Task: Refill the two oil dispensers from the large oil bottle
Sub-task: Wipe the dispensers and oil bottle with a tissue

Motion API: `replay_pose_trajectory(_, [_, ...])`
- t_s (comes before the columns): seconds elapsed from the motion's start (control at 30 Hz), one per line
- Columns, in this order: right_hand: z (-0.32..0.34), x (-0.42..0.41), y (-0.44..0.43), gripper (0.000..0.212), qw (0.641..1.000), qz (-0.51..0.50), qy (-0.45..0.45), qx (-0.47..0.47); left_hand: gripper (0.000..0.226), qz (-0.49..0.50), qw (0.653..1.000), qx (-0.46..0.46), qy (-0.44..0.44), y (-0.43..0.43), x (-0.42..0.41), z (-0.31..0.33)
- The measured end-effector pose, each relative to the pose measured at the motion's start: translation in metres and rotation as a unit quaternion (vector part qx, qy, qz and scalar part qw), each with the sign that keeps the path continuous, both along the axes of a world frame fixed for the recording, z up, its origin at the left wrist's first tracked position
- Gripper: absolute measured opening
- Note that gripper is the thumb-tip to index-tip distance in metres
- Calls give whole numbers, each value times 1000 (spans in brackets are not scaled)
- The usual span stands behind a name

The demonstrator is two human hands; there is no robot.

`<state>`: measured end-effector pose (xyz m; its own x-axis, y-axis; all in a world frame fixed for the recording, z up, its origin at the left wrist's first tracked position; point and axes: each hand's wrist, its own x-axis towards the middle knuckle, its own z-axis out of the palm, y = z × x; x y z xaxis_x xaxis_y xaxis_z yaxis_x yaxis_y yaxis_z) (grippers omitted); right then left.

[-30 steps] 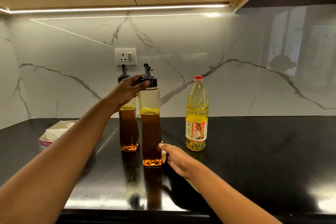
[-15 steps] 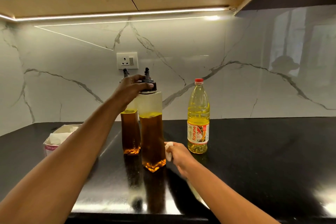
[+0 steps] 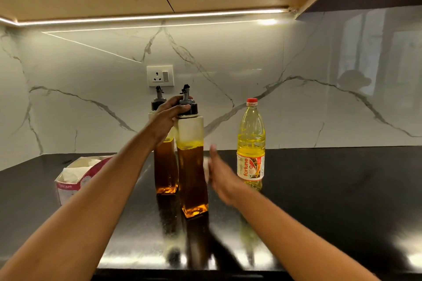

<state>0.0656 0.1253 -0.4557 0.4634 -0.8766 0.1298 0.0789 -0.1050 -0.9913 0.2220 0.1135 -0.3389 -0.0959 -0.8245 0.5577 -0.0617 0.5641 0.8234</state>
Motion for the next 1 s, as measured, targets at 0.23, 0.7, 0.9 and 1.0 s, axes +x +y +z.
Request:
replay_pose_trajectory(0.23, [28,-5,-6,89,995,64,-59,47,30,-9,1000,-4,11,1,-3,-1])
replay_pose_trajectory(0.7, [-18,-13,5,97,997,52,19,61,27,-55,997,-27,47,0,-14,-2])
replay_pose_trajectory(0.9, [88,9,5,78,987,18,-101,-121,29,-47,997,-24,60,-3,-10,-3])
replay_pose_trajectory(1.0, [45,1,12,89,994,4,-17,-111,29,-52,997,-26,60,-2,-11,-5])
